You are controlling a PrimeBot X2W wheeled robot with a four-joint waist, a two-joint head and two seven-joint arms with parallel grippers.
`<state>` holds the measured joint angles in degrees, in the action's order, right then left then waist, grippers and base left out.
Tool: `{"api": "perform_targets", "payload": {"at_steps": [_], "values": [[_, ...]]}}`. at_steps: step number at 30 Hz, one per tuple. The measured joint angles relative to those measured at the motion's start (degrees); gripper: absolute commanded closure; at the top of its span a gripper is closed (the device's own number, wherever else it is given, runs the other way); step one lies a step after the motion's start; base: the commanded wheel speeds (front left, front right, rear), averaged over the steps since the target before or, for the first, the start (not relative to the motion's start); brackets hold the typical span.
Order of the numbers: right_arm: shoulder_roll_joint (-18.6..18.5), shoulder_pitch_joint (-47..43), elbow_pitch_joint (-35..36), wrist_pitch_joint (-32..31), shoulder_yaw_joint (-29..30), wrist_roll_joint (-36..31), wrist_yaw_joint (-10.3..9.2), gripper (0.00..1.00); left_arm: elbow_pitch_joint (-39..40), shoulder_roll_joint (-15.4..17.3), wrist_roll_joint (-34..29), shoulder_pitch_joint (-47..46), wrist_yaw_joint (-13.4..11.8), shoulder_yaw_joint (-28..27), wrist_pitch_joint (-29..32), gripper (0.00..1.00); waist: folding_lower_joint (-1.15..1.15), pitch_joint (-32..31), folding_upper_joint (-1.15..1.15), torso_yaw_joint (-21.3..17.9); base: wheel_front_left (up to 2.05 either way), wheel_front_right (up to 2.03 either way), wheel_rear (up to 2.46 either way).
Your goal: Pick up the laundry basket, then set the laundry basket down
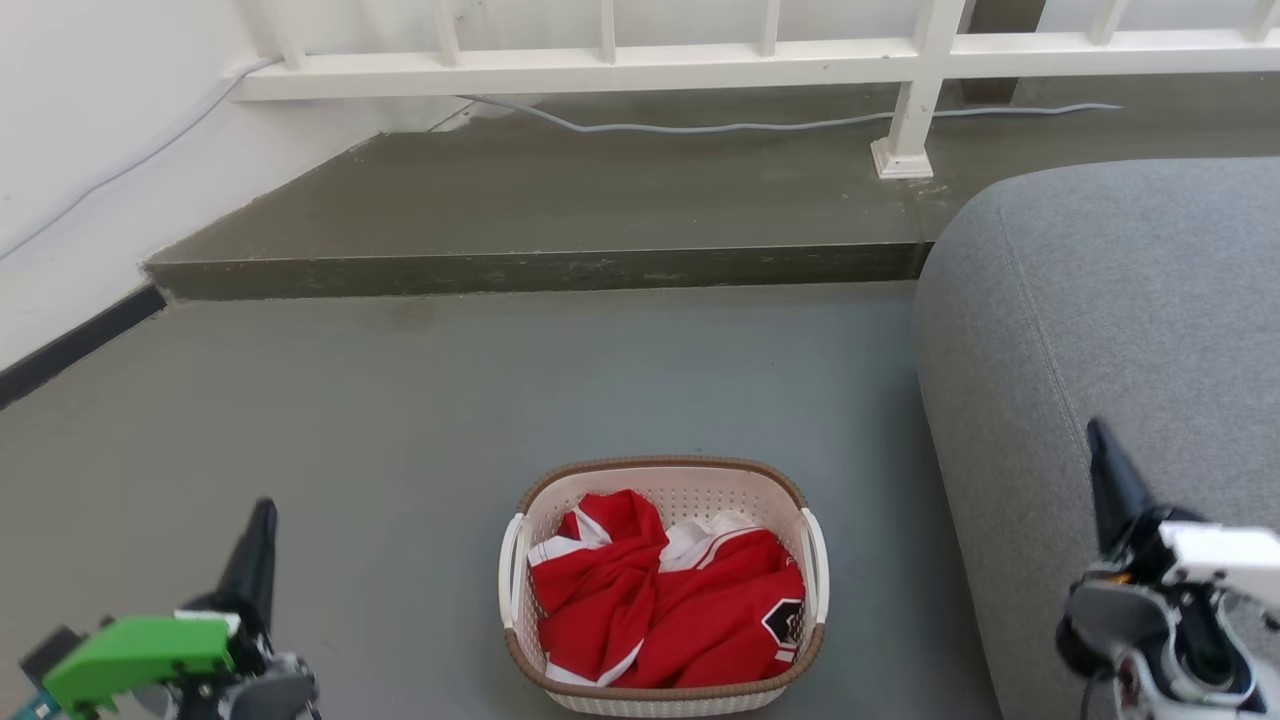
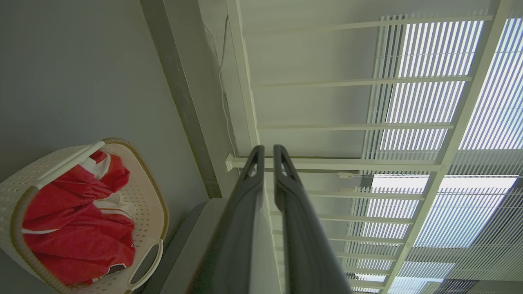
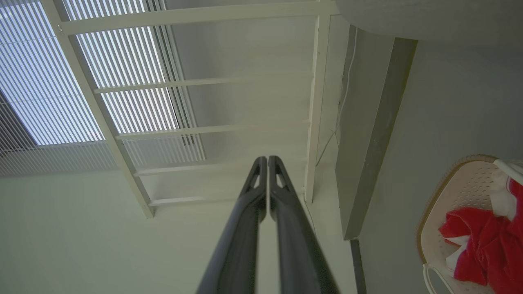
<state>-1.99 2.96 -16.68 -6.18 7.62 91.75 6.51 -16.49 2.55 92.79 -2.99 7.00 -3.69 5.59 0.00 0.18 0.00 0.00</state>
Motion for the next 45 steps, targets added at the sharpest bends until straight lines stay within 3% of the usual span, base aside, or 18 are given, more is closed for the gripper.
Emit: {"api": "perform_targets", "payload": {"at_steps": [6, 22, 33, 45], "values": [[1.68, -3.46, -3.16, 0.09, -0.53, 0.0, -0.04, 0.0, -3.11, -1.56, -0.02, 3.01, -0.02, 0.43, -0.08, 0.0, 0.0, 0.01, 0.0, 0.0, 0.0, 0.0, 0.0], [1.56, -3.46, -2.63, 3.08, -3.27, -2.42, -0.05, 0.0, -1.18, -1.54, -3.46, 3.08, -0.02, 2.34, -3.01, 0.0, 0.0, 0.04, 0.0, -0.04, 0.0, 0.0, 0.0], [1.42, -3.37, -0.26, 5.2, -4.22, -12.8, -0.76, 0.0, 2.08, -1.49, -10.42, 3.08, -0.05, 2.65, -5.05, 0.0, 0.0, 0.27, 0.0, -0.1, 0.0, 0.0, 0.0], [1.07, -3.14, 2.8, 7.56, -8.09, -26.82, -3.05, 0.0, 6.33, -1.4, -24.99, 3.07, -1.36, 3.8, -7.25, 0.0, 0.0, 0.75, 0.0, -0.05, 0.0, 0.0, 0.0]]}}
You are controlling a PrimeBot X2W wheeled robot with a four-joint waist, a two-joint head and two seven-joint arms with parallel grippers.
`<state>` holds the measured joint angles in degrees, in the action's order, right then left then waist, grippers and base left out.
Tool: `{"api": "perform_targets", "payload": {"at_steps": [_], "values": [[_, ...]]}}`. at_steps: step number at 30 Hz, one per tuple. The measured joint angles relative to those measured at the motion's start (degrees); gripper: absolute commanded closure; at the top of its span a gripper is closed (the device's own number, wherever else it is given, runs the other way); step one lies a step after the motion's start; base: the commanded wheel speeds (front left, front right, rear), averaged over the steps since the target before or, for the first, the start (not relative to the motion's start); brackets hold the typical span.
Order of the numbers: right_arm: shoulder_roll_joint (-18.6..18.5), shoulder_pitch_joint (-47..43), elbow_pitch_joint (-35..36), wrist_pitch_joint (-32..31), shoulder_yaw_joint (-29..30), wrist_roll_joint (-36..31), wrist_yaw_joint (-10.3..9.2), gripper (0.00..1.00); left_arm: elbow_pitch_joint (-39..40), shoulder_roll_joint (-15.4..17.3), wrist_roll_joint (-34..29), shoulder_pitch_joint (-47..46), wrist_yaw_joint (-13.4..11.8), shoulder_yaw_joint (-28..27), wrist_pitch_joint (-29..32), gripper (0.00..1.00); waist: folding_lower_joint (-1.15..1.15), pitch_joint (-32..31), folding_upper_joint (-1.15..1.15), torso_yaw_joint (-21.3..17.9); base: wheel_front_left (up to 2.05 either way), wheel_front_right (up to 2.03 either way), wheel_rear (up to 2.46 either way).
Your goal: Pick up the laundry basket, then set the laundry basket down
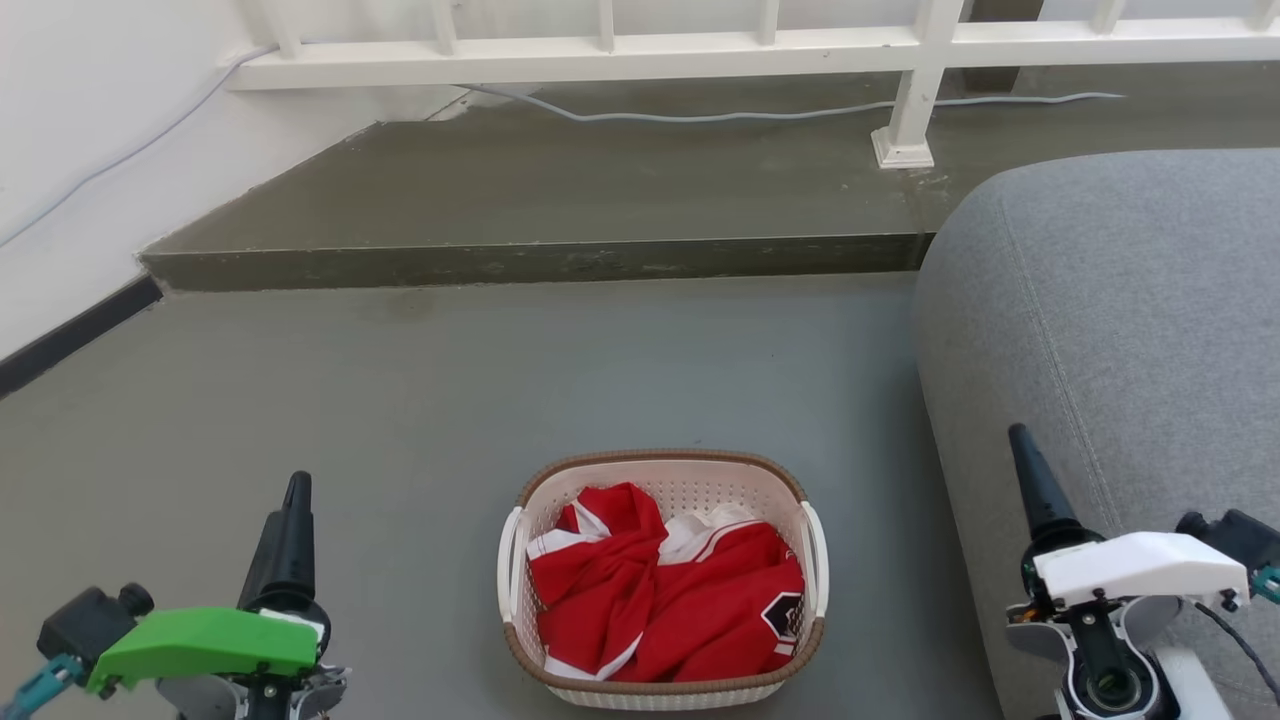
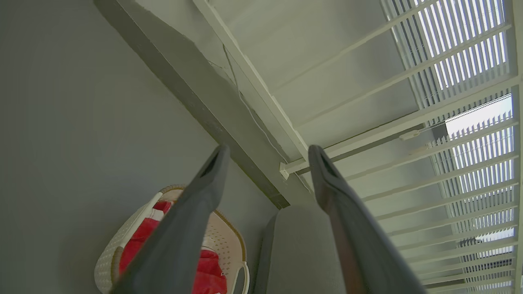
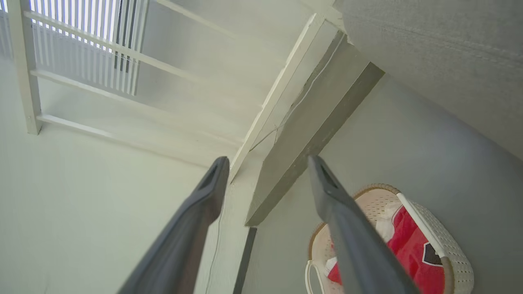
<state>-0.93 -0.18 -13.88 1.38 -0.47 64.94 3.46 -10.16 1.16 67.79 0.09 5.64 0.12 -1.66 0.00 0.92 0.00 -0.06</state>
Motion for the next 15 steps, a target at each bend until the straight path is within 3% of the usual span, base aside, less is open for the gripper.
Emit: {"api": "perform_targets", "payload": {"at_steps": [5, 15], "values": [[-0.19, 0.09, 1.35, 1.07, -2.2, -6.79, -1.1, 0.0, 2.11, 1.23, -9.87, 0.0, -0.93, 1.81, -1.01, 0.0, 0.0, 0.32, 0.0, 0.02, 0.0, 0.0, 0.0], [-0.59, 0.53, 3.16, 3.07, -5.17, -16.94, -2.98, 0.0, 5.32, 1.97, -23.86, -0.01, -3.44, 5.34, -3.09, 0.0, 0.0, 1.0, 0.0, 0.03, 0.0, 0.0, 0.0]]}}
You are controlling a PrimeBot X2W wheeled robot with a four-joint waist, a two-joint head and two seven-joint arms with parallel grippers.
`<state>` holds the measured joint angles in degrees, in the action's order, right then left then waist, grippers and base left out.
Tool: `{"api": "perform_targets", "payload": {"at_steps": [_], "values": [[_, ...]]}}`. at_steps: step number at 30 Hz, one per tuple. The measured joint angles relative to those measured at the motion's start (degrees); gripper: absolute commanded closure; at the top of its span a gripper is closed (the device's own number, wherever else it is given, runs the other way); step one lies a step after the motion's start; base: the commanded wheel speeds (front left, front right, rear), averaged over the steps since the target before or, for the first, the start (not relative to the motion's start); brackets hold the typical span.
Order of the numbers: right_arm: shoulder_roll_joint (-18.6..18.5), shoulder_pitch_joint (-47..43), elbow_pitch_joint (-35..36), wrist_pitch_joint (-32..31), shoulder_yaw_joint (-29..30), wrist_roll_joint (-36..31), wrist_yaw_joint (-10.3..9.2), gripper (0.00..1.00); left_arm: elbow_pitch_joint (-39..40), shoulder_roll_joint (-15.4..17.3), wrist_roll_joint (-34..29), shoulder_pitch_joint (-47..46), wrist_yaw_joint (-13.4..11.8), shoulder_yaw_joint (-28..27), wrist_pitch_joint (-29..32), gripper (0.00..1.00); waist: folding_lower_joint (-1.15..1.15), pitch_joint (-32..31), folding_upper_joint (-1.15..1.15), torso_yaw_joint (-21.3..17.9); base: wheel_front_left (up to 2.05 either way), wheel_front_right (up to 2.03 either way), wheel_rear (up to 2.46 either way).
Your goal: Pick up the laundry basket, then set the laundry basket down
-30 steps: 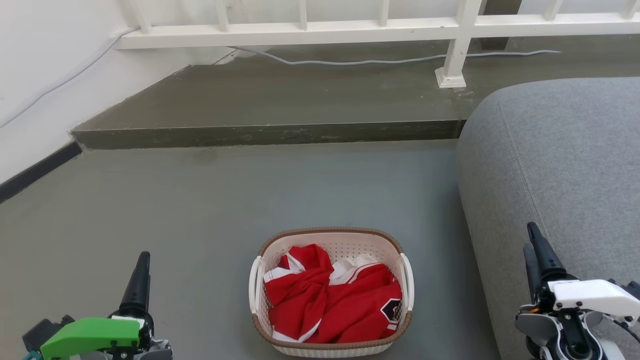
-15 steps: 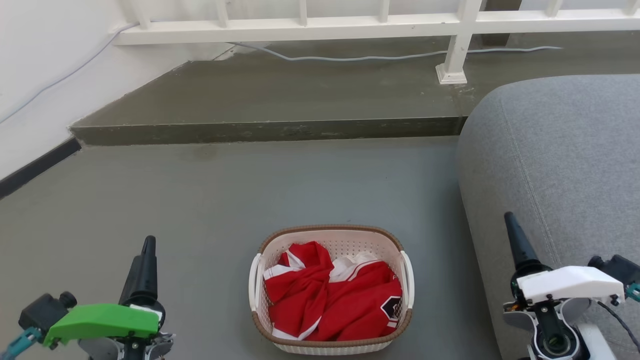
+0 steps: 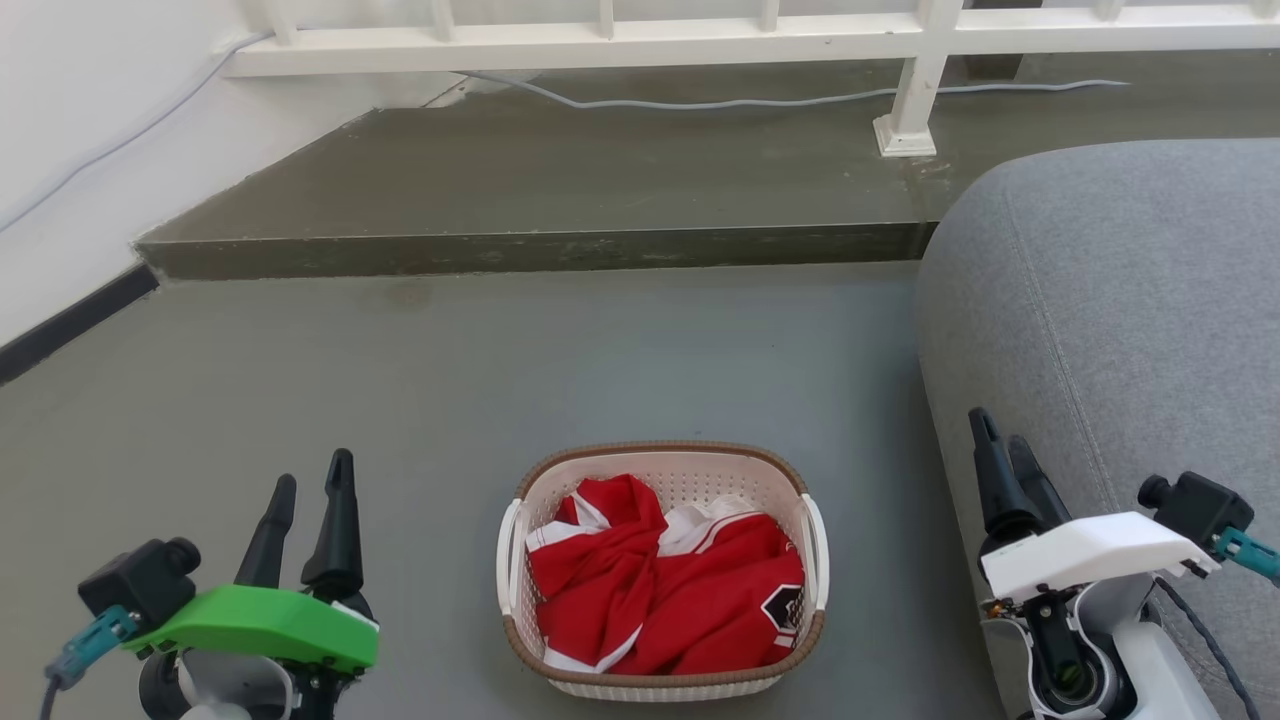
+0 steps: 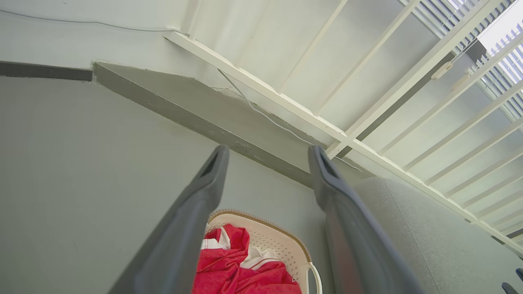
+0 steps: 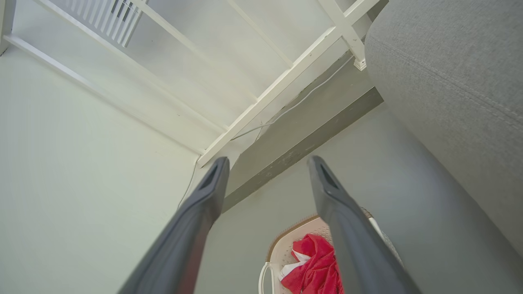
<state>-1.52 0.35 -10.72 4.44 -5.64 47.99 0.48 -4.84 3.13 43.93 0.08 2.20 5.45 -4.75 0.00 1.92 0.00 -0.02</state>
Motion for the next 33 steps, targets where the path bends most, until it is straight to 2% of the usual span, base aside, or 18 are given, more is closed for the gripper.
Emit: {"api": "perform_targets", "payload": {"at_steps": [33], "values": [[-0.55, 0.32, 6.84, 6.5, -7.57, -26.4, -5.12, 0.0, 7.56, -0.11, -29.27, 0.88, -6.11, 6.25, -6.51, 0.0, 0.0, 0.81, 0.0, -0.01, 0.0, 0.0, 0.0]]}}
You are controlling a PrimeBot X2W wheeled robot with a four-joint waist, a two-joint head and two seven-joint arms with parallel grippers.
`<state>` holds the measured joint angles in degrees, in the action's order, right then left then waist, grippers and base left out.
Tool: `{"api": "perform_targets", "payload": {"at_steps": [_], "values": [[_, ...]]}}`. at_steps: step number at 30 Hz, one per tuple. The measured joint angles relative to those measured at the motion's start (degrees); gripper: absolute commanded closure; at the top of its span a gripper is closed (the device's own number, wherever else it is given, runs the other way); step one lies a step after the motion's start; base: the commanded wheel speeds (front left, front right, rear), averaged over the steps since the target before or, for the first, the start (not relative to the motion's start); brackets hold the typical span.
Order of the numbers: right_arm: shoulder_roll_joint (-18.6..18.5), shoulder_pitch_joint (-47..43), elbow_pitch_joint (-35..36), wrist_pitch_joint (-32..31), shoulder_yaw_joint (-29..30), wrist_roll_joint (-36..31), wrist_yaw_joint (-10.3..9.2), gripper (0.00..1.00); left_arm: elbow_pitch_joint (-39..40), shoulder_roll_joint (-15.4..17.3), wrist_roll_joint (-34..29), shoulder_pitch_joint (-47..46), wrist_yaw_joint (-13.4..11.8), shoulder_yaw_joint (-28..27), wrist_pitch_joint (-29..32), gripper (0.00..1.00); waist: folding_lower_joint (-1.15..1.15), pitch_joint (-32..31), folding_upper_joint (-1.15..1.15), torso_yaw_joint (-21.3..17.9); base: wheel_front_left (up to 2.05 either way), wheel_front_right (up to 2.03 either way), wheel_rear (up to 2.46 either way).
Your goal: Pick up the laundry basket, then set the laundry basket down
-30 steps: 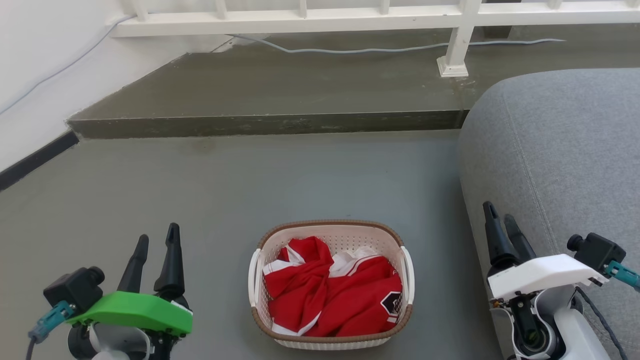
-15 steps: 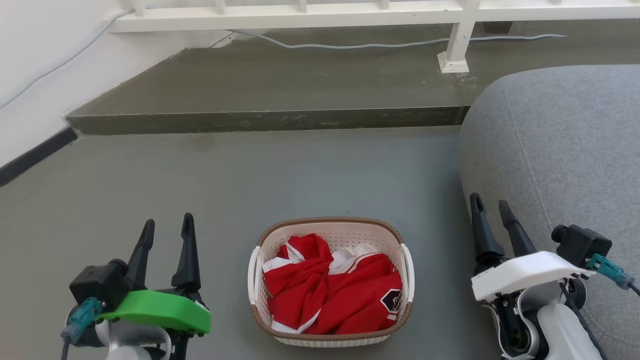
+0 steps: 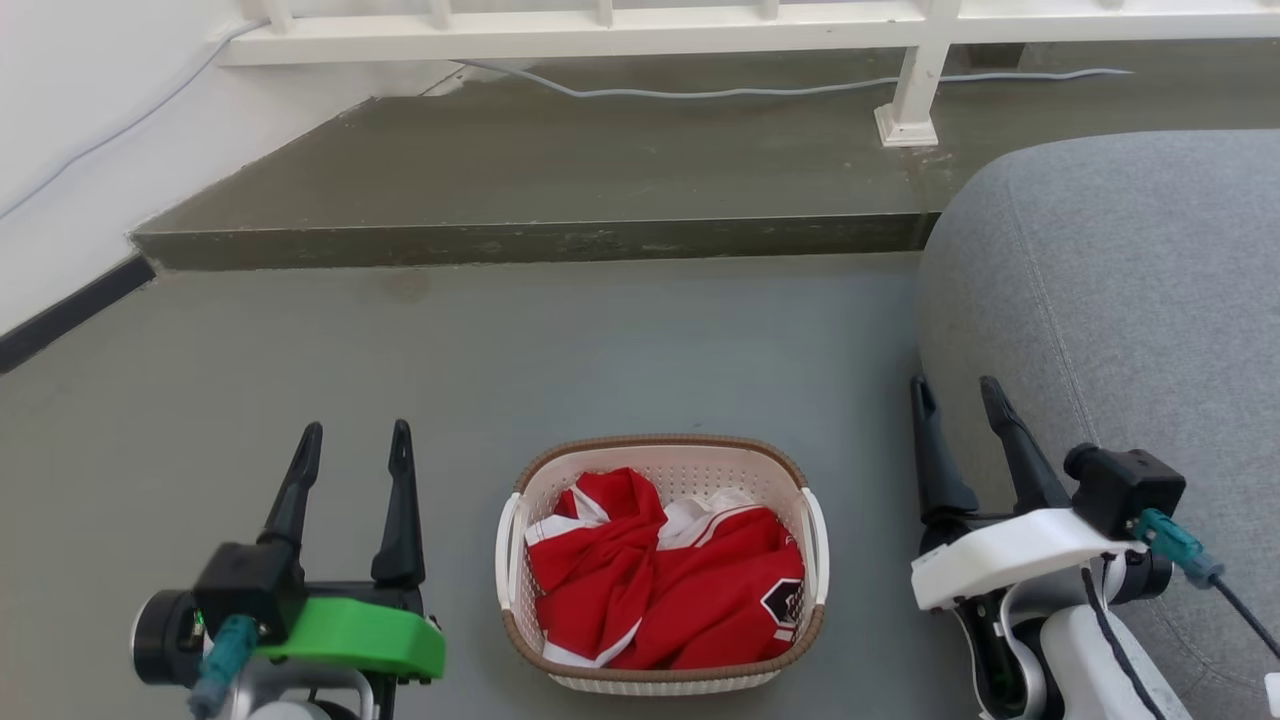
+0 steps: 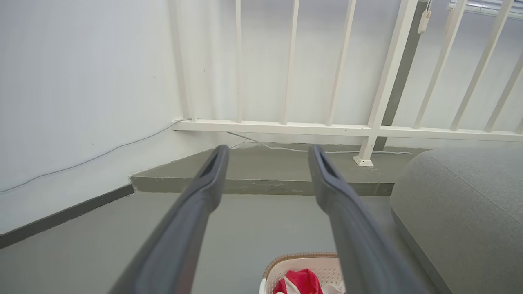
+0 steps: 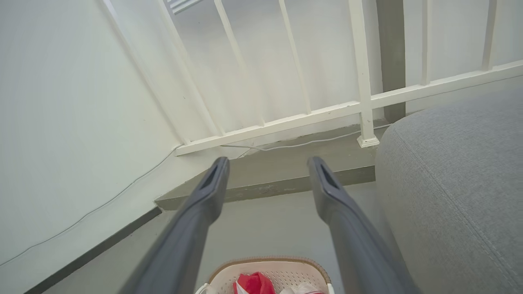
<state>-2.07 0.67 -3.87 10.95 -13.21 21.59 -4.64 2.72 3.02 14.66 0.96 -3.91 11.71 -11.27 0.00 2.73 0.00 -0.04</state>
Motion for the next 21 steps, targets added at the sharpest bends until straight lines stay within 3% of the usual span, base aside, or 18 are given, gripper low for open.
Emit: {"api": "perform_targets", "payload": {"at_steps": [12, 21], "values": [[-0.27, -0.02, 2.09, 2.27, -2.68, -9.14, -1.62, 0.0, 1.7, 0.01, -9.39, 1.85, -1.63, 1.81, -2.21, 0.0, 0.0, -0.57, 0.0, -0.12, 0.0, 0.0, 0.0], [-0.38, -0.06, 3.31, 3.58, -4.01, -13.01, -2.46, 0.0, 2.3, 0.0, -12.4, 2.98, -2.2, 2.56, -3.18, 0.0, 0.0, -0.88, 0.0, -0.17, 0.0, 0.0, 0.0]]}}
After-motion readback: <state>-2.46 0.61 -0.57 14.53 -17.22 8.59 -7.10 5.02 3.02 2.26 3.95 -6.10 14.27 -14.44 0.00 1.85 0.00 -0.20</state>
